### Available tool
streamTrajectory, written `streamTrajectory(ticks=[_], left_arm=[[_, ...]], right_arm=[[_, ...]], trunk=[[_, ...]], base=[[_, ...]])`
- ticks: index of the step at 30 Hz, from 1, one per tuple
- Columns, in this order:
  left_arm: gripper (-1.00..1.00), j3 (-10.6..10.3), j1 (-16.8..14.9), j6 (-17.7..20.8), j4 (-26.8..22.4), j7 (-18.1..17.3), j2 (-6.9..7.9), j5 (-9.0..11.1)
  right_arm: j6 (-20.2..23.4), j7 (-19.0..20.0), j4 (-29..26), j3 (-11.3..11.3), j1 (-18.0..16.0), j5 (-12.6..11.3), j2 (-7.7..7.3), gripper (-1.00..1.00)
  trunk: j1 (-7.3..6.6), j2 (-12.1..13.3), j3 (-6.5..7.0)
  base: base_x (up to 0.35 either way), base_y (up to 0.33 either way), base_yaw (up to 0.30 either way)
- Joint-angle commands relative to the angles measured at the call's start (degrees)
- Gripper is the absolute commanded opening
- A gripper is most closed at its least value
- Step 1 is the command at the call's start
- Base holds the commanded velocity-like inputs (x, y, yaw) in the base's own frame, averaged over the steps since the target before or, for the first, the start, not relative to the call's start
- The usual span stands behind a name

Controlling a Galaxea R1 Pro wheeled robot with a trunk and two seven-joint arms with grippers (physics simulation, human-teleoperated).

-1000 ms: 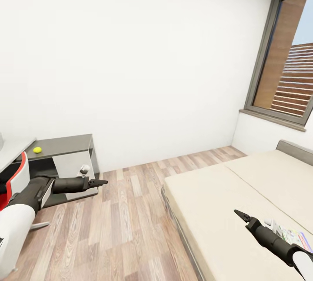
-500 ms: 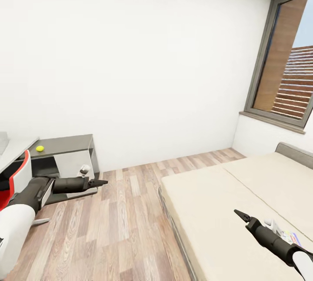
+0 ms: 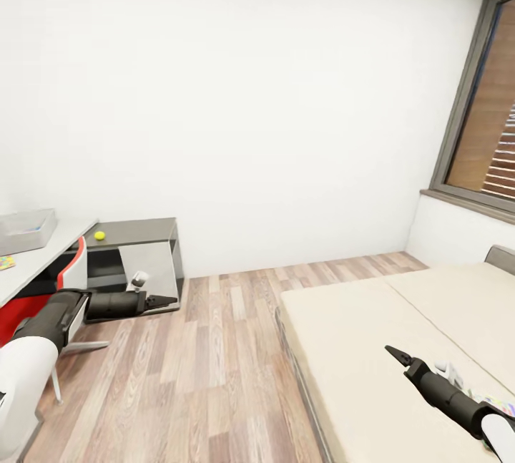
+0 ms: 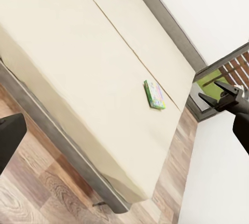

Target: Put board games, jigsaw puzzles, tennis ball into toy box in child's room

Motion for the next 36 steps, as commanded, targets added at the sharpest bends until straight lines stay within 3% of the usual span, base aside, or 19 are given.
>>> streamTrajectory(ticks=[1, 25, 36], left_arm=[[1.0, 0.4, 0.0, 0.6, 0.0, -0.4, -0.06, -0.6], [1.0, 0.3, 0.0, 0.5, 0.0, -0.4, -0.15, -0.7], [1.0, 0.3, 0.0, 0.6, 0.0, -0.3, -0.15, -0.7]], right_arm=[[0.4, 0.1, 0.0, -0.1, 0.0, -0.2, 0.01, 1.0], [-0.2, 0.1, 0.5, -0.1, 0.0, -0.3, 0.09, 1.0], [-0.2, 0.0, 0.5, -0.2, 0.0, -0.3, 0.1, 1.0]], trunk=[[0.01, 0.0, -0.02], [0.01, 0.0, -0.02], [0.01, 0.0, -0.02]], base=[[-0.031, -0.002, 0.047], [-0.04, -0.038, 0.006], [-0.001, -0.022, 0.165]])
